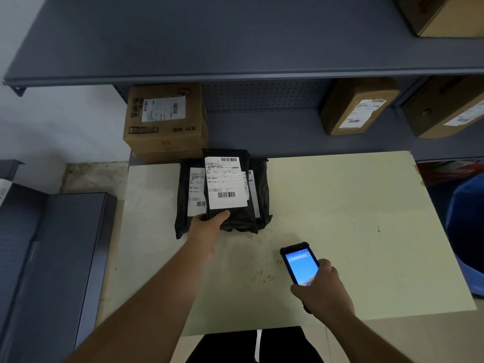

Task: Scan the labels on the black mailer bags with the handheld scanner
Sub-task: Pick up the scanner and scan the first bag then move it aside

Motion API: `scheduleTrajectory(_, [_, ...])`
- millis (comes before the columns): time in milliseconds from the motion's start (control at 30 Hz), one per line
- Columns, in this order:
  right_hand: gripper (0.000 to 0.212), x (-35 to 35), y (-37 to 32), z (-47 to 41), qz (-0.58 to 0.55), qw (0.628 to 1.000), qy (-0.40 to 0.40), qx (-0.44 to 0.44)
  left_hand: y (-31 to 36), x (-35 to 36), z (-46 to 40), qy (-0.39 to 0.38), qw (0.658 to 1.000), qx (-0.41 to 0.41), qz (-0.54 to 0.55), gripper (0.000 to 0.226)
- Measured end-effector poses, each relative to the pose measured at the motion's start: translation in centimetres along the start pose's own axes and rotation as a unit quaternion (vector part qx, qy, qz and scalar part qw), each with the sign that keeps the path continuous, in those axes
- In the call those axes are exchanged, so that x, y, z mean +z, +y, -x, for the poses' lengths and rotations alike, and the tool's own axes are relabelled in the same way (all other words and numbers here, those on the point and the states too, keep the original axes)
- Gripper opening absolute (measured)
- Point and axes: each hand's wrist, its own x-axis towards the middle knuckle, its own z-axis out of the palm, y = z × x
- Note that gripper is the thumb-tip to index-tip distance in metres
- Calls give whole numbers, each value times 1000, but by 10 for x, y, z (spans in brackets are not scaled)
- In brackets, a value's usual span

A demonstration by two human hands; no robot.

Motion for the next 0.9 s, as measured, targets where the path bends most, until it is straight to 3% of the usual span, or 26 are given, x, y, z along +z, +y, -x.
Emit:
scheduleTrajectory(133, [65,-7,-4,1,-6,1000,-5,-14,6,2,6,-24,1000,-10,9,30])
scheduleTrajectory(367, [62,-34,-25,7,-53,998,-24,-38,4,3,12,-39,998,-24,37,21])
scheduleTrajectory(600, [54,-75,-59,34,-74,991,-78,-78,-11,4,22,-68,996,-16,61,20])
scheduleTrajectory(900, [51,-102,-88,70,-42,985,-136,-95,-27,1,33,-83,994,20,73,47])
